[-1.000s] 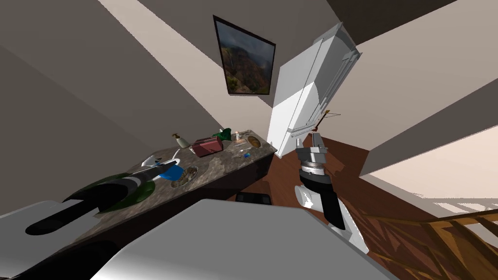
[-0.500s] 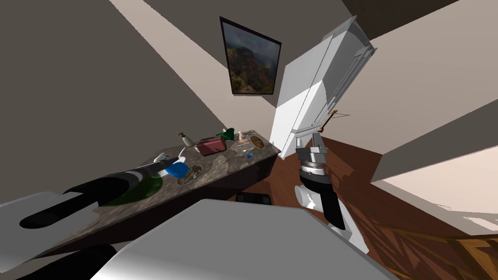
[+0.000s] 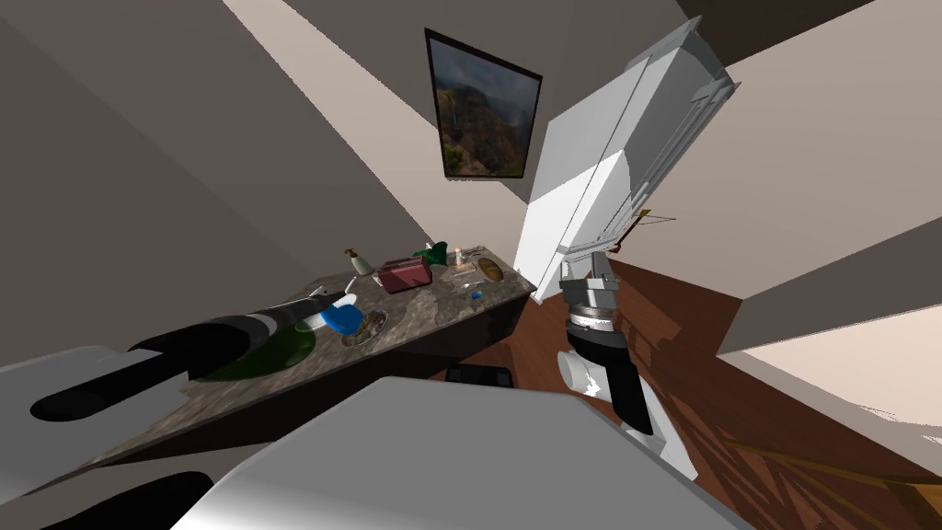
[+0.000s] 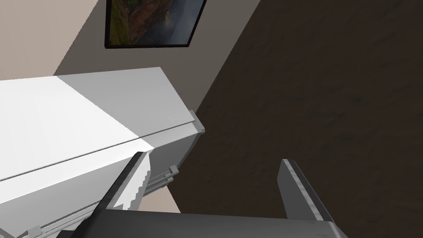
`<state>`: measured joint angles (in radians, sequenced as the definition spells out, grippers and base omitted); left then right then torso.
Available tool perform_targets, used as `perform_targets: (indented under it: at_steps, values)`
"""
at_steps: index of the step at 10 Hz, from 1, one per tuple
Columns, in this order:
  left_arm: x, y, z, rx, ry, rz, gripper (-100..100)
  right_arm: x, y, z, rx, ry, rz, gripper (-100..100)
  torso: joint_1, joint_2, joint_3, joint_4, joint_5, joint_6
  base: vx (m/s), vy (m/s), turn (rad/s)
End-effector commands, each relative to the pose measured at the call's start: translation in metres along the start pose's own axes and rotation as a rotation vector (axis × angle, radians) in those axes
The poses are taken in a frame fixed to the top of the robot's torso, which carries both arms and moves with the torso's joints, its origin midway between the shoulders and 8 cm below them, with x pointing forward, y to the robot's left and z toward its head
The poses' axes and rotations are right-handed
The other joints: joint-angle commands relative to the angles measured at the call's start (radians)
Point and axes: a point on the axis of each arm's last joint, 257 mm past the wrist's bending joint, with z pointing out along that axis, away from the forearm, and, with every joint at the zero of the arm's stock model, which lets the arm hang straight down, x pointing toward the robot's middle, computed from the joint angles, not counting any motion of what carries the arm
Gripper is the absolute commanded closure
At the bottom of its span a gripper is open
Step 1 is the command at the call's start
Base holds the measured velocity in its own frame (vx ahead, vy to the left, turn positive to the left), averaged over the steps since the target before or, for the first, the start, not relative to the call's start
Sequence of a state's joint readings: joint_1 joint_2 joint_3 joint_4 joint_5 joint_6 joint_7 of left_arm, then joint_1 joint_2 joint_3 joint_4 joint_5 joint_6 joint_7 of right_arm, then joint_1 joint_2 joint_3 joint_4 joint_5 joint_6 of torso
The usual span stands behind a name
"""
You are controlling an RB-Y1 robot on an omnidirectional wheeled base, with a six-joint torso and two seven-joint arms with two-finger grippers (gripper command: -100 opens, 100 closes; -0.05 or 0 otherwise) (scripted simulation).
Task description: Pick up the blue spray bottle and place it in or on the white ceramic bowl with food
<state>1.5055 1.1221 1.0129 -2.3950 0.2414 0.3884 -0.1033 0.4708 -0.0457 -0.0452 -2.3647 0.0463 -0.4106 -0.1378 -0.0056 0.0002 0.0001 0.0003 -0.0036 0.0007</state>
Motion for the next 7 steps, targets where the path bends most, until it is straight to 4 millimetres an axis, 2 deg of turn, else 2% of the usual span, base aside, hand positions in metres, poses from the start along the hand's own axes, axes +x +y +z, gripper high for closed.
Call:
perform_targets:
  at_steps: [1,2,7]
  values:
    - [0.0,0.0,0.0,0.0,0.0,0.0,-100,0.0,0.0,0.0,0.0,0.0,0.0,0,0.0,0.0,0.0,0.0,0.0,0.0,0.0,0.0,0.0]
    - [-0.0003,-0.0007,-0.0003,0.0,0.0,0.0,0,0.0,0.0,0.0,0.0,0.0,0.0,0,0.0,0.0,0.0,0.0,0.0,0.0,0.0,0.0,0.0]
    - [-0.0003,-0.0006,-0.0003,0.0,0.0,0.0,0,0.0,0.0,0.0,0.0,0.0,0.0,0,0.0,0.0,0.0,0.0,0.0,0.0,0.0,0.0,0.0]
